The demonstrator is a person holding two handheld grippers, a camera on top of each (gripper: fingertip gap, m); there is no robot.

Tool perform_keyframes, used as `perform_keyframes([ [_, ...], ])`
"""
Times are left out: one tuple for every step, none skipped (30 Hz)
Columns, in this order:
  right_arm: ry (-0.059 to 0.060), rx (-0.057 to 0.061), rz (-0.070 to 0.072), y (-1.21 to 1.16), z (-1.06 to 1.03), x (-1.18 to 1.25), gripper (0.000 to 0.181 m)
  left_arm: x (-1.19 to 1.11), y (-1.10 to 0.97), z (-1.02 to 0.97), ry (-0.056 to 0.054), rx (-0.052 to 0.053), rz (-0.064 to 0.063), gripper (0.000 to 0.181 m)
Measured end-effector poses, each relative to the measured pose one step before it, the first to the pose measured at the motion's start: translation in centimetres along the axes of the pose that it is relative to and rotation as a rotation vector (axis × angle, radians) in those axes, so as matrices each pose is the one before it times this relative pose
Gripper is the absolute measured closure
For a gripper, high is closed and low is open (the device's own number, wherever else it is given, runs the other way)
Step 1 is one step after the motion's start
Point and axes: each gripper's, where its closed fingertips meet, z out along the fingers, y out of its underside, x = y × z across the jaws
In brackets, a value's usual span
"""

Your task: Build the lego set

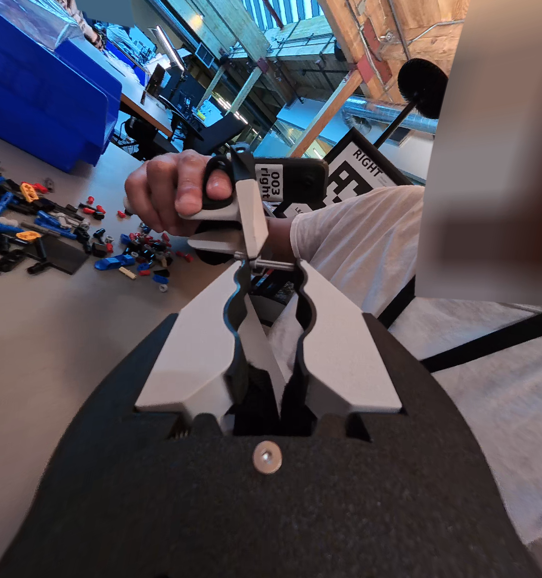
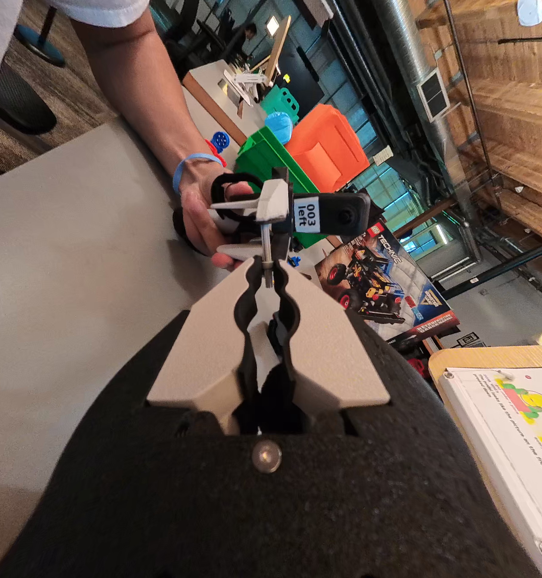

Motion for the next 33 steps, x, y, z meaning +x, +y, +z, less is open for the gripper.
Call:
perform_keyframes([
  [0.0007, 0.0003, 0.0112, 0.005, -0.002, -0.004, 0.175, -0.021, 0.014, -0.004, -0.0047, 0.0005, 0.006, 0.156],
  [0.0012, 0.0054, 0.004, -0.059, -0.017, -0.001, 0.175, 0.035, -0.002, 0.026, 0.0002, 0.0006, 0.0003, 0.156],
  [-0.0022, 0.0145, 0.0105, -0.176, 0.0, -0.031, 0.174, 0.144, 0.022, 0.023, 0.0064, 0.0001, 0.0045, 0.156],
  [-0.0016, 0.0118, 0.0184, -0.119, 0.033, 0.006, 0.174, 0.132, 0.0, -0.012, 0.006, 0.0022, 0.008, 0.157],
  [-0.0024, 0.0083, 0.0074, -0.071, 0.02, 0.017, 0.174, 0.096, -0.016, -0.013, 0.0064, 0.0029, -0.0001, 0.157],
  [0.0, 0.0067, 0.0035, -0.113, 0.011, 0.011, 0.174, 0.121, -0.032, -0.02, 0.0118, 0.0045, -0.0069, 0.157],
  [0.0019, 0.005, 0.005, -0.105, -0.009, 0.024, 0.174, 0.131, -0.055, -0.004, 0.0144, 0.0084, -0.0107, 0.158],
  [-0.0041, 0.0061, 0.002, -0.11, -0.032, -0.045, 0.174, 0.114, 0.015, 0.029, 0.0147, 0.004, -0.0127, 0.158],
  [0.0059, 0.0011, 0.0035, -0.017, 0.002, 0.085, 0.174, 0.056, -0.078, 0.007, 0.0097, 0.0089, -0.0098, 0.158],
  [0.0025, -0.002, 0.0037, 0.026, -0.019, 0.081, 0.174, -0.01, -0.092, -0.002, 0.0055, 0.0092, -0.0095, 0.158],
  [-0.0041, -0.0067, -0.0006, 0.097, -0.018, -0.046, 0.174, -0.075, 0.022, 0.001, 0.0024, -0.0003, -0.01, 0.158],
  [0.0065, -0.0131, 0.0008, 0.215, 0.019, 0.024, 0.174, -0.162, -0.005, -0.051, -0.0062, 0.0012, -0.0064, 0.158],
  [-0.0035, -0.0099, -0.0035, 0.226, -0.009, -0.073, 0.174, -0.201, 0.064, -0.033, -0.0095, -0.0019, -0.005, 0.158],
  [-0.0007, -0.0126, -0.006, 0.227, 0.038, -0.061, 0.174, -0.196, 0.079, -0.059, -0.0073, -0.0035, -0.0082, 0.158],
  [0.0075, -0.0182, -0.0064, 0.26, 0.069, 0.076, 0.174, -0.218, -0.036, -0.093, -0.0095, 0.0019, -0.0063, 0.158],
  [-0.0001, -0.0129, 0.006, 0.208, 0.081, 0.05, 0.174, -0.206, -0.005, -0.1, -0.016, -0.0012, 0.0099, 0.158],
  [0.0027, -0.0139, 0.0423, 0.27, 0.119, 0.144, 0.174, -0.268, -0.041, -0.122, -0.0305, -0.0039, 0.03, 0.158],
  [-0.0033, -0.0144, 0.061, 0.266, 0.117, 0.119, 0.174, -0.3, -0.046, -0.115, -0.037, -0.0063, 0.0394, 0.158],
  [-0.014, -0.0137, 0.0351, 0.198, 0.064, -0.015, 0.174, -0.241, 0.06, -0.071, -0.0322, -0.0165, 0.0375, 0.158],
  [-0.0021, -0.0028, 0.0236, 0.026, 0.081, 0.038, 0.173, -0.087, 0.037, -0.057, -0.0236, -0.0154, 0.0352, 0.158],
  [0.01, 0.0078, 0.0232, -0.057, 0.058, 0.055, 0.173, -0.008, -0.019, -0.074, -0.0196, -0.0097, 0.0351, 0.158],
  [0.0175, 0.0083, 0.0175, 0.012, 0.022, 0.053, 0.172, -0.008, 0.008, -0.034, -0.0191, -0.0076, 0.0326, 0.158],
  [0.0222, -0.0037, 0.0167, 0.209, -0.039, 0.041, 0.172, -0.136, 0.067, 0.002, -0.0228, -0.009, 0.0258, 0.158],
  [0.0289, -0.0182, 0.0236, 0.359, -0.151, 0.166, 0.171, -0.249, 0.108, 0.01, -0.0261, -0.0088, 0.0229, 0.157],
  [0.0156, -0.014, 0.0094, 0.277, -0.138, 0.143, 0.17, -0.194, 0.074, -0.022, -0.0216, -0.0054, 0.0231, 0.158],
  [-0.0016, -0.0122, 0.0153, 0.23, -0.101, 0.076, 0.168, -0.166, -0.041, -0.064, -0.0189, 0.0011, 0.0188, 0.157],
  [-0.0193, -0.0052, 0.0296, 0.133, -0.073, -0.048, 0.164, -0.141, -0.113, -0.065, -0.0146, 0.0051, 0.0124, 0.158],
  [-0.0157, -0.0043, 0.0432, 0.075, -0.094, 0.091, 0.158, -0.088, -0.071, -0.069, -0.009, 0.0016, 0.0086, 0.157],
  [-0.0112, -0.0032, 0.0484, 0.01, -0.157, 0.243, 0.155, -0.24, -0.117, -0.09, -0.0198, 0.0046, 0.0139, 0.157],
  [-0.0165, 0.0051, 0.0618, -0.112, -0.22, 0.262, 0.155, -0.273, -0.065, -0.117, -0.0255, 0.0016, 0.0252, 0.158],
  [-0.0207, 0.0112, 0.0724, -0.134, -0.252, 0.339, 0.154, -0.347, 0.023, -0.105, -0.0341, -0.0057, 0.0339, 0.158],
  [-0.0095, 0.0087, 0.0826, -0.107, -0.27, 0.579, 0.152, -0.471, 0.028, -0.103, -0.0486, -0.006, 0.0477, 0.158],
  [-0.0292, 0.0055, 0.081, -0.098, -0.304, 0.398, 0.152, -0.421, 0.094, -0.073, -0.0524, -0.0097, 0.0644, 0.157],
])
